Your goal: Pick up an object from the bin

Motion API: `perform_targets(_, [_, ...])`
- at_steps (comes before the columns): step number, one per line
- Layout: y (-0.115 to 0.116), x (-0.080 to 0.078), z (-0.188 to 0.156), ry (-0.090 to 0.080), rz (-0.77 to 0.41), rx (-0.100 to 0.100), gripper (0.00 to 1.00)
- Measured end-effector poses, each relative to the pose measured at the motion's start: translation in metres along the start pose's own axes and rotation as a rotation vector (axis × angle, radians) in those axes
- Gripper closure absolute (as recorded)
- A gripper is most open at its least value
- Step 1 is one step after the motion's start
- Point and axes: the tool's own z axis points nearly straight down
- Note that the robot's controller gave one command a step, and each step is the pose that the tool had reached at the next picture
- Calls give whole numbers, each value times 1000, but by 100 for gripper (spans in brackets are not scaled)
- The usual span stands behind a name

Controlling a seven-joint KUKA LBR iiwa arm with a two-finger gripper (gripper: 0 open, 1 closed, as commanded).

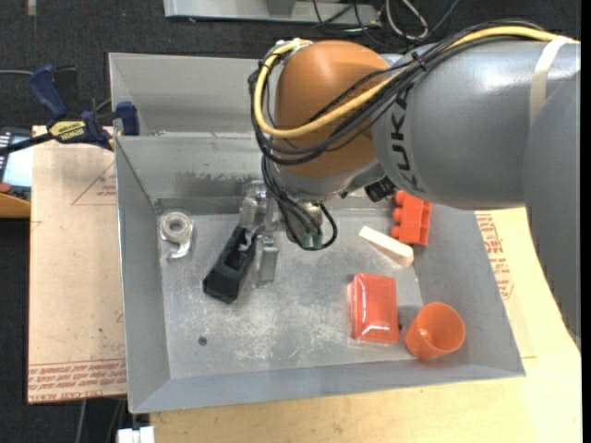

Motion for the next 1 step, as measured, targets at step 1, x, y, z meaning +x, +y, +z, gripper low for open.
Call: perform_targets(1, [-23,-36,103,-2,-299,-1,0])
